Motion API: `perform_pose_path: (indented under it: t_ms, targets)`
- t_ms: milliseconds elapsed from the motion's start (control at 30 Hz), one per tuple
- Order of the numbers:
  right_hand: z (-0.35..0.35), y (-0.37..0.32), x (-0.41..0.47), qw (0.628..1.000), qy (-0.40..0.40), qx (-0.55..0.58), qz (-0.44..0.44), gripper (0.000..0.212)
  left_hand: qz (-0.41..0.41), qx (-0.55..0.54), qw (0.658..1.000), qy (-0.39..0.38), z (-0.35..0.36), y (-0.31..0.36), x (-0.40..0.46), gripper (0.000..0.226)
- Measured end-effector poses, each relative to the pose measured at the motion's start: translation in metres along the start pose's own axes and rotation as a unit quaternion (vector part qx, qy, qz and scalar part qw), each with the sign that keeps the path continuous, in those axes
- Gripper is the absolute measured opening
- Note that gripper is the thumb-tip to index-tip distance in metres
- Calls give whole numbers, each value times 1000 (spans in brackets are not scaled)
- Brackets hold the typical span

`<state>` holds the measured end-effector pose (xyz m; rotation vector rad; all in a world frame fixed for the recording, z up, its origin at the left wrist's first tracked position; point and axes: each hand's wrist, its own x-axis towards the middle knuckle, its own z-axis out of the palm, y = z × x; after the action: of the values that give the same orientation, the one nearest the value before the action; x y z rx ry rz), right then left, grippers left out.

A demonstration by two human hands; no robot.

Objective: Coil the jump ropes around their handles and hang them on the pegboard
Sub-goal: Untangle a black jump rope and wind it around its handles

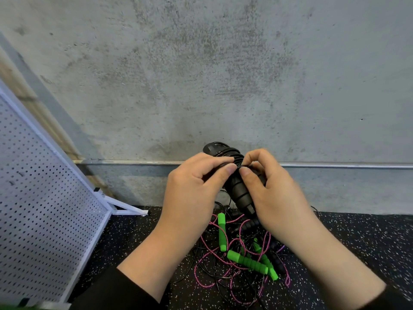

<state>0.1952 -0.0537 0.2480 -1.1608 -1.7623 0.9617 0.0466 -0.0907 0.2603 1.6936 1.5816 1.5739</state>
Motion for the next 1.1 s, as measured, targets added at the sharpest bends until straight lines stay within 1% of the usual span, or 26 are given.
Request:
perform_pose_path:
  t_ms: [67,100,167,233,300,367,433,533,633,733,800,900,967,1000,1033,1100]
  targets:
    - [0,2,1,1000,11,-9,-2,13,19,42,999,-23,-2,-3,1,20]
    - [-2,4,2,1000,21,-16,-5,15,27,60,997,-47,-2,-4,0,25]
    - [-5,5,5,999,37,-24,-4,16,30,71,992,-101,-4,-4,-2,34]
    - [-8,6,6,999,37,-24,-4,15,42,80,986,-142,-7,-5,-1,41]
    - [-8,5,5,999,25,-34,-2,13,54,86,981,-166,-10,-8,4,38]
    - [-7,4,3,999,4,-34,-3,11,55,76,981,-169,-15,-11,9,29]
    - [-7,0,0,999,-31,-30,-7,8,35,42,987,-150,-18,-11,12,17]
    - [-2,-3,-7,995,-77,-66,-23,7,8,25,995,-92,-17,-13,13,14]
    - [4,-2,-9,995,-64,-73,-18,10,23,55,996,-59,-13,-16,12,18]
    - [6,-2,-5,997,-52,-62,-3,12,14,35,999,-25,-13,-15,13,25]
    - [4,-2,-3,997,-46,-55,0,12,6,21,1000,21,-16,-14,14,20]
    - [1,-1,-1,999,-34,4,14,14,-44,-21,994,102,-21,-21,16,15]
    - [0,-4,-1,993,-23,103,48,16,-108,-53,985,122,-21,-27,19,20]
    - [0,-7,-1,985,-16,159,70,16,-149,-60,980,115,-20,-29,21,26]
    - [-2,-10,-2,974,-11,209,88,16,-194,-61,975,91,-18,-31,21,33]
    - [-4,-14,-2,957,-12,267,109,18,-263,-48,963,6,-14,-33,19,39]
